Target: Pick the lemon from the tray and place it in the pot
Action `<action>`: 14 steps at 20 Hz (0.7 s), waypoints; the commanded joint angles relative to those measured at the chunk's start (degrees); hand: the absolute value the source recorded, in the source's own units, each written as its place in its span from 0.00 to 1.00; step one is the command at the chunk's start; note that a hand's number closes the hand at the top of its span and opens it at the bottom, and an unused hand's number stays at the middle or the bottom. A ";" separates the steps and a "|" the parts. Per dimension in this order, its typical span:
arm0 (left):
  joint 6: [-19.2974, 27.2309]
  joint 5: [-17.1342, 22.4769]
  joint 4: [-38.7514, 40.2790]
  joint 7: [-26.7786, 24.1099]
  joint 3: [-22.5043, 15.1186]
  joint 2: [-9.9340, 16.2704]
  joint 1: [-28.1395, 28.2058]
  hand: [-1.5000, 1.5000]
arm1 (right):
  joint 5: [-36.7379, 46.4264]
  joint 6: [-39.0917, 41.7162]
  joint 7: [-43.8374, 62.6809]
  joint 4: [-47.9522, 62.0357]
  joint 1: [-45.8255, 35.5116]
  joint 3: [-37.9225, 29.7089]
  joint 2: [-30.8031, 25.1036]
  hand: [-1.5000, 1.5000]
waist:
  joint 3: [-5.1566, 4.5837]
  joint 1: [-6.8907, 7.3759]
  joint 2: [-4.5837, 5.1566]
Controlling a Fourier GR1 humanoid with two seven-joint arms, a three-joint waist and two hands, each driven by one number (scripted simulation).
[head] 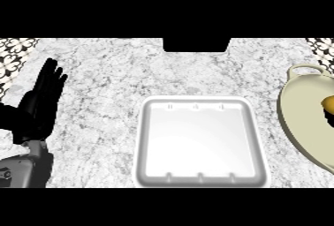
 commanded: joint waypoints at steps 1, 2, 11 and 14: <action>-0.81 0.42 -3.11 1.34 -0.33 0.12 2.14 0.50 | -3.38 0.26 -3.71 12.82 -6.64 -0.80 -0.15 1.00 | 0.02 0.27 -0.12; -0.79 0.80 1.63 -0.11 1.62 1.03 -1.76 0.50 | -4.35 0.90 -3.41 16.49 -7.75 -2.28 -0.85 1.00 | 0.03 0.06 0.06; -1.17 0.38 0.79 -0.43 1.16 0.78 -0.73 0.50 | -17.09 12.23 -16.94 30.37 -14.27 -6.75 -1.26 0.00 | 0.05 -0.07 -0.05; -1.30 0.75 1.17 -0.35 1.59 0.90 -0.46 0.50 | -24.95 14.91 -23.68 29.18 -13.18 -11.90 0.19 0.00 | 0.08 -0.69 -0.21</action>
